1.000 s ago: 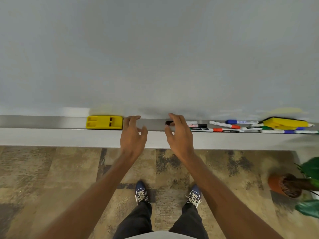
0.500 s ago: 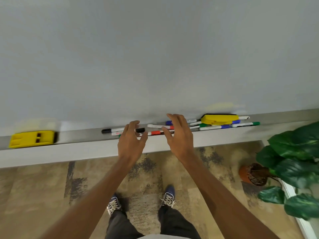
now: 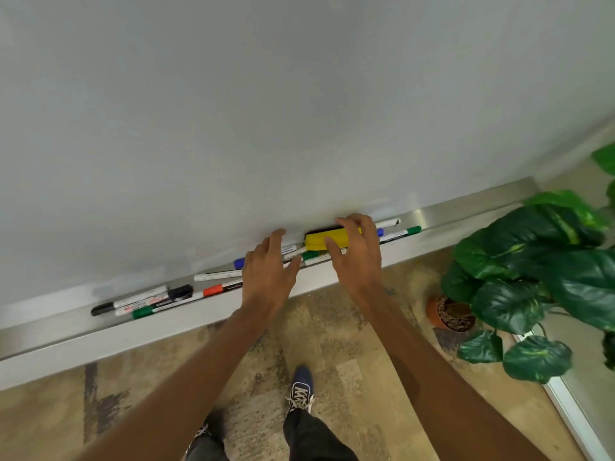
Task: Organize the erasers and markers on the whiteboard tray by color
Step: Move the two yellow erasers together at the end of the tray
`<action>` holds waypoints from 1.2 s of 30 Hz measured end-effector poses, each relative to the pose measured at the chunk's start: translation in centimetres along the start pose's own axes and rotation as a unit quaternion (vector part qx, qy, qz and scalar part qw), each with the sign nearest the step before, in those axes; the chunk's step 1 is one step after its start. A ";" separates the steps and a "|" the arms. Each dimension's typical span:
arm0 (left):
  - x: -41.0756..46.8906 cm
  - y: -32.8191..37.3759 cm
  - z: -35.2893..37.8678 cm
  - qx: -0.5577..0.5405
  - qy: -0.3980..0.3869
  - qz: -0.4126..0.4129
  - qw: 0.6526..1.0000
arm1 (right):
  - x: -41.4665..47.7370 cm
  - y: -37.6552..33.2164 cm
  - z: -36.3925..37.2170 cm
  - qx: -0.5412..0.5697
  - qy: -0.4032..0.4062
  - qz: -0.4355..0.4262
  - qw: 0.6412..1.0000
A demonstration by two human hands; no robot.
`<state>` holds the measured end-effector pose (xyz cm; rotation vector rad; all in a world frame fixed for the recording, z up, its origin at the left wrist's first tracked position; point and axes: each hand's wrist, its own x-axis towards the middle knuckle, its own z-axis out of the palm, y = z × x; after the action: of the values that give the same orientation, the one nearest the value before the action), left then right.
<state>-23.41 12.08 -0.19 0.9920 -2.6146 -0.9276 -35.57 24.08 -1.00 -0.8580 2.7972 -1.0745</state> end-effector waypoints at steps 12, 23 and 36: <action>2.7 2.8 3.6 0.178 -0.025 0.081 0.980 | 2.5 4.4 -1.5 0.083 -0.073 0.169 0.979; 2.4 2.8 2.3 0.093 0.040 0.113 0.988 | 1.7 4.2 -2.3 0.101 -0.101 0.139 0.980; -0.2 -3.5 -4.4 0.010 0.017 0.013 1.000 | -1.0 0.3 0.3 0.029 -0.155 -0.090 0.983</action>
<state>-19.74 8.05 1.14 0.9672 -2.6083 -0.8726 -34.82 24.55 -1.55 -1.1777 2.4604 -0.9409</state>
